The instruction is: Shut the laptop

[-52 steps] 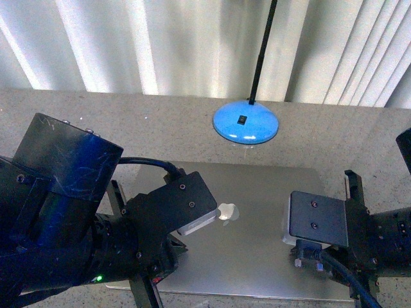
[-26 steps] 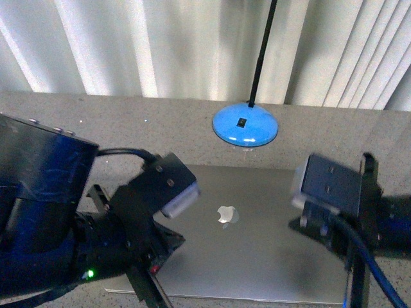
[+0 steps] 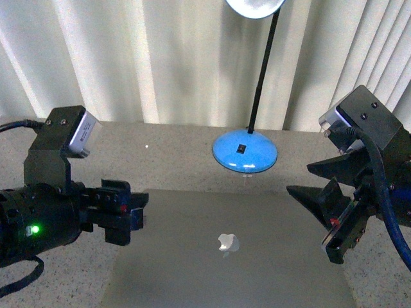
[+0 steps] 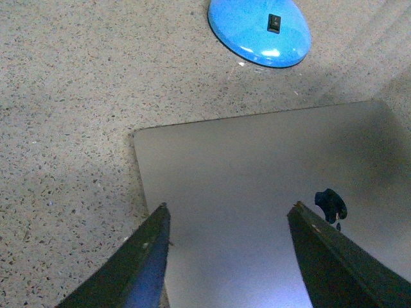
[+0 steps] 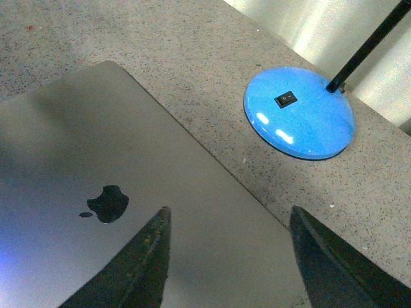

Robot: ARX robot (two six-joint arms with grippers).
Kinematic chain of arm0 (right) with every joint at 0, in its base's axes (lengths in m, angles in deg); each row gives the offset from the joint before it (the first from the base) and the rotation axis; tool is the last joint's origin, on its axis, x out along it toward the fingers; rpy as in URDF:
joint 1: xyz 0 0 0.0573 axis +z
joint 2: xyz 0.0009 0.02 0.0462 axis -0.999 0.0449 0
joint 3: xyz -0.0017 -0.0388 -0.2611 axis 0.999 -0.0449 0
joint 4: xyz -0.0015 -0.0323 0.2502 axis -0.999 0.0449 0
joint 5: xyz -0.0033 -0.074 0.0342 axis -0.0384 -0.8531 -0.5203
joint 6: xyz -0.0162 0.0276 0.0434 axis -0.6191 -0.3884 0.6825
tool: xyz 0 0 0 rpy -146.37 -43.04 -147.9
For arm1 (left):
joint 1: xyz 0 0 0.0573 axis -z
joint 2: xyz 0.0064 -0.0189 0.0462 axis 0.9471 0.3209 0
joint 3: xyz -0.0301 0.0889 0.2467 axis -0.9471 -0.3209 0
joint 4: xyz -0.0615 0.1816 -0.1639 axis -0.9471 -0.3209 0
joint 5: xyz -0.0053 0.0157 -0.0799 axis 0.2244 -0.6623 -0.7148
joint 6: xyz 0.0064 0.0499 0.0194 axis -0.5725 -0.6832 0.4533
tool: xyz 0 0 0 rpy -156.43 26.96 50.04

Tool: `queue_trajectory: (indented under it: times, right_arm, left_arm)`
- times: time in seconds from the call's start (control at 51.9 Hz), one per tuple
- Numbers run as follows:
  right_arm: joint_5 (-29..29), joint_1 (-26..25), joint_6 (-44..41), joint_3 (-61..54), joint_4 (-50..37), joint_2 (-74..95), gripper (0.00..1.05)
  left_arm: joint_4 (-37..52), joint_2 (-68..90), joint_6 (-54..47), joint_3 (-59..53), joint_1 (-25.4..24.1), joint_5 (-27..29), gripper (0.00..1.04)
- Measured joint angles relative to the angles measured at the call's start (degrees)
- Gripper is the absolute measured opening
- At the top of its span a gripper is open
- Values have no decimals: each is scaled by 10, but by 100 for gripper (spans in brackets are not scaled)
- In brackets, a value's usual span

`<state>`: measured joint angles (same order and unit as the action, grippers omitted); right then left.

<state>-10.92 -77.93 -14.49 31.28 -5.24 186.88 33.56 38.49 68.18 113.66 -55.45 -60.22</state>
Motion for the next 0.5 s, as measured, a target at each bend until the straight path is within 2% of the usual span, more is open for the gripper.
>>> queue_trajectory:
  times: [0.058,0.096,0.116,0.135,0.154,0.173,0.212,0.289,0.328,0.424,0.501]
  right_arm:
    - [0,0,4,0,0,0,69]
    - [-13,1,10,-2,-9,2,75]
    - [-20,2,19,-3,-16,4,75]
    - [-50,6,26,-12,-48,11,73]
    - [-50,8,33,-16,-48,14,71]
    - [-95,11,56,-24,-97,23,68]
    - [-148,14,87,-41,-153,36,62]
    - [-217,15,137,-82,-235,43,49]
    - [-243,14,154,-96,-268,41,45]
    - [-305,5,189,-136,-346,10,27]
    - [-319,0,193,-150,-367,-7,16]
  left_arm:
    - [0,0,6,0,1,0,72]
    - [10,3,6,-2,3,13,77]
    - [18,6,2,-4,5,19,76]
    - [57,15,1,-12,7,50,72]
    - [67,17,-1,-14,8,58,71]
    - [95,26,-6,-21,9,80,68]
    - [132,34,-11,-32,9,108,63]
    - [202,38,-20,-65,6,158,50]
    - [236,35,-24,-79,2,180,44]
    - [279,20,-26,-100,-8,202,29]
    - [287,15,-25,-106,-10,206,15]
